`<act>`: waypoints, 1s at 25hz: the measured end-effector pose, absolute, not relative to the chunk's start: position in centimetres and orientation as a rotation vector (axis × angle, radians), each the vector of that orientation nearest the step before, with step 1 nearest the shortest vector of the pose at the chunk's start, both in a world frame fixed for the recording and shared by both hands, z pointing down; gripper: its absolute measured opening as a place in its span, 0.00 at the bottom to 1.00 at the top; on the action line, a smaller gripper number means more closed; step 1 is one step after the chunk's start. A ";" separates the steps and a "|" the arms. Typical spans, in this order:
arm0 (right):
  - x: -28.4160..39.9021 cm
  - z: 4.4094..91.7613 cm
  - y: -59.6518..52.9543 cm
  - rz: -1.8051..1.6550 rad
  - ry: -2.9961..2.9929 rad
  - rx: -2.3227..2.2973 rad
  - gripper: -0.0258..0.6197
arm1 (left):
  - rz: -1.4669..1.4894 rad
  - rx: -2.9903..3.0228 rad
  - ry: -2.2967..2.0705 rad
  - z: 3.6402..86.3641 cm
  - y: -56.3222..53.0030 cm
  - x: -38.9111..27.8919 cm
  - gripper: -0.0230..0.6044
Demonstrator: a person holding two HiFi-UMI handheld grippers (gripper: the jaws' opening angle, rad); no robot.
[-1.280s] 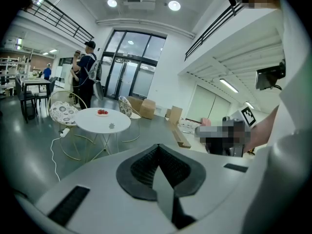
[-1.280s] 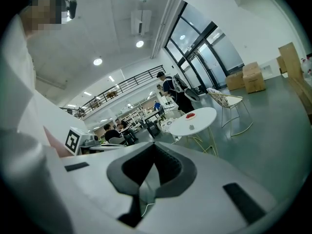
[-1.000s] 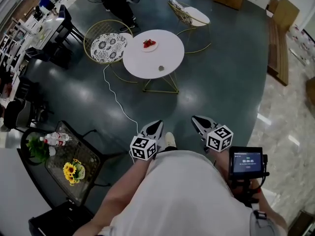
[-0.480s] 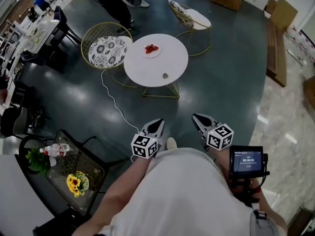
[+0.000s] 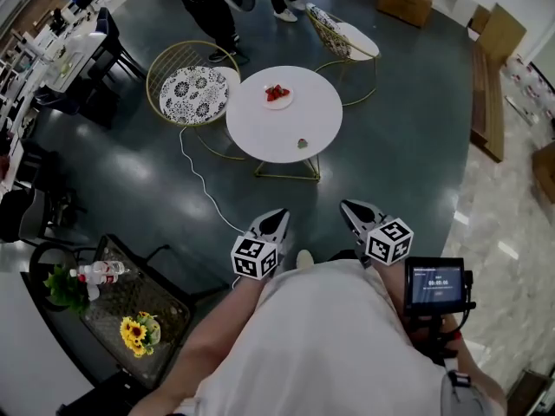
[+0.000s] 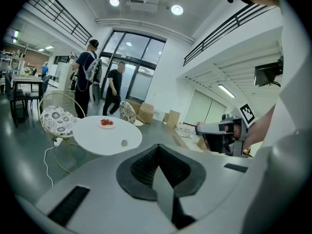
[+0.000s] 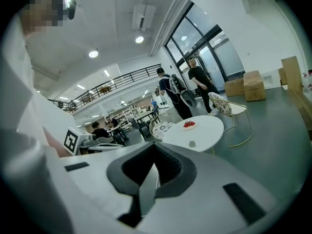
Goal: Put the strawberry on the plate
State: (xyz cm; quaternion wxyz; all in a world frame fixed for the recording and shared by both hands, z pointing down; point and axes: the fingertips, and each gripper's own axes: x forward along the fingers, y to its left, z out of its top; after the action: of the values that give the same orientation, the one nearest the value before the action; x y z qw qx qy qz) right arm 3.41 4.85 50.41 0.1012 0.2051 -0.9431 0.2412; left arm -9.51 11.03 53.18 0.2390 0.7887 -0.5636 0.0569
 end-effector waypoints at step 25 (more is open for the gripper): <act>-1.4 52.1 -7.8 0.741 -2.760 0.371 0.05 | 0.212 2.033 -1.634 54.4 -0.1 -12.1 0.05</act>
State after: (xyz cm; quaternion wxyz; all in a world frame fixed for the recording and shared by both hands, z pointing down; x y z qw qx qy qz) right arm -1.38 -7.81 52.13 0.1294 0.1275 -0.9497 0.2549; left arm -12.11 -0.06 54.39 0.2595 0.7503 -0.6030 0.0782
